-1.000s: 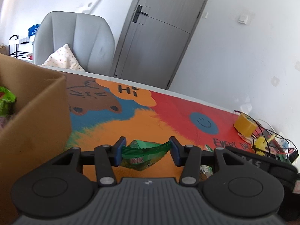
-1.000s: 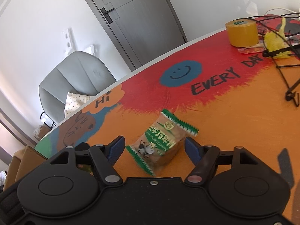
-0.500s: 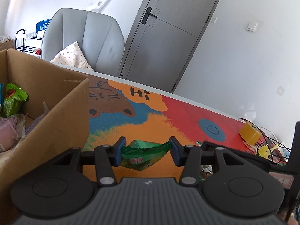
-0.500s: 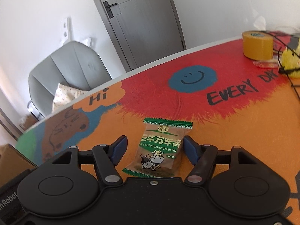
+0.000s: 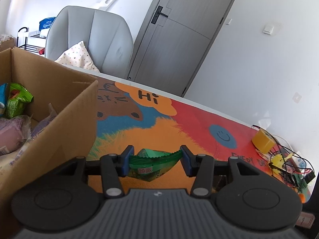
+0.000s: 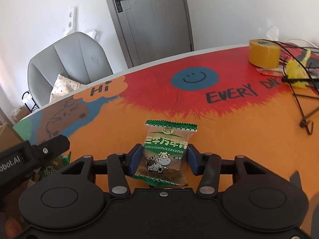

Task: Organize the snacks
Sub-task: 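Carry the green packet to the box with left tool while right tool carries the cow-printed snack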

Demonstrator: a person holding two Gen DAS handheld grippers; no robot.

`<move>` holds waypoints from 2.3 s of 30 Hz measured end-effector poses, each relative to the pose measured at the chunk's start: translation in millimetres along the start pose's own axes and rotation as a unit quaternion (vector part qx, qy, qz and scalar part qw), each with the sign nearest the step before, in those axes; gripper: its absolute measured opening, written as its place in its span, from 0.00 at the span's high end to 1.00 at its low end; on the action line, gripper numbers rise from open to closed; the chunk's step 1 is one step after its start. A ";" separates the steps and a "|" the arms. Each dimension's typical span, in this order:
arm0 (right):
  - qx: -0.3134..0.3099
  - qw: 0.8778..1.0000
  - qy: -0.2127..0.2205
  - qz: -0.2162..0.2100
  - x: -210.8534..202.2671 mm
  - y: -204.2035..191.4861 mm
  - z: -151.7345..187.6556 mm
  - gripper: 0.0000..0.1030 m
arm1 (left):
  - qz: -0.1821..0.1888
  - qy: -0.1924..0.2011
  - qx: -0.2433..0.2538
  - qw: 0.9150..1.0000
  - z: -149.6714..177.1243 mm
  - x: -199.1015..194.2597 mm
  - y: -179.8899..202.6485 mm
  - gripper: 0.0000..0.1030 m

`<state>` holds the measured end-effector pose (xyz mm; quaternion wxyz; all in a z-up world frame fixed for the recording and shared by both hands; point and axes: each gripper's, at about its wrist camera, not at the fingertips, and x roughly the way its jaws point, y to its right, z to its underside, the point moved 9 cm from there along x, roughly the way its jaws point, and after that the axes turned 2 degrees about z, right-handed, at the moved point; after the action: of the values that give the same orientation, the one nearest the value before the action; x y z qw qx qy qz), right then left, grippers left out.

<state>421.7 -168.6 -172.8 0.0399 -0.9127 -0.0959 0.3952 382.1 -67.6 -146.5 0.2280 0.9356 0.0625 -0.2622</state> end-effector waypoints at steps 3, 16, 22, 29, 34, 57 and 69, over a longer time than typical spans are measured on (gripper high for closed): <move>0.020 1.000 0.002 -0.007 -10.7 5.3 5.5 0.53 | 0.008 0.000 0.007 1.000 2.2 -8.8 4.0 0.53; 0.034 0.998 0.042 -0.022 -64.9 1.4 2.5 0.53 | 0.016 0.022 0.024 0.999 -3.9 -53.5 11.1 0.53; 0.032 0.997 0.060 -0.032 -88.5 -3.1 -0.2 0.53 | 0.018 0.027 0.033 0.999 -6.8 -73.4 12.8 0.53; 0.026 0.995 0.078 -0.051 -112.6 -14.8 -3.7 0.53 | 0.022 0.041 0.052 0.998 -17.9 -101.7 16.4 0.53; 0.024 0.993 0.089 -0.072 -123.9 -26.0 -8.3 0.52 | 0.020 0.054 0.054 0.997 -29.4 -117.8 10.3 0.53; -0.037 0.983 0.089 -0.157 -138.6 -133.4 -8.7 0.52 | -0.058 0.102 0.007 0.993 -79.1 -174.8 -105.4 0.53; -0.074 0.979 0.075 -0.174 -134.7 -185.5 0.6 0.52 | -0.066 0.068 -0.026 0.995 -74.6 -173.2 -154.0 0.69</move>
<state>304.5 -15.0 -49.5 0.0474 -0.9097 -0.2788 0.3041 232.2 103.9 -60.6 0.2299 0.9389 0.1462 -0.2104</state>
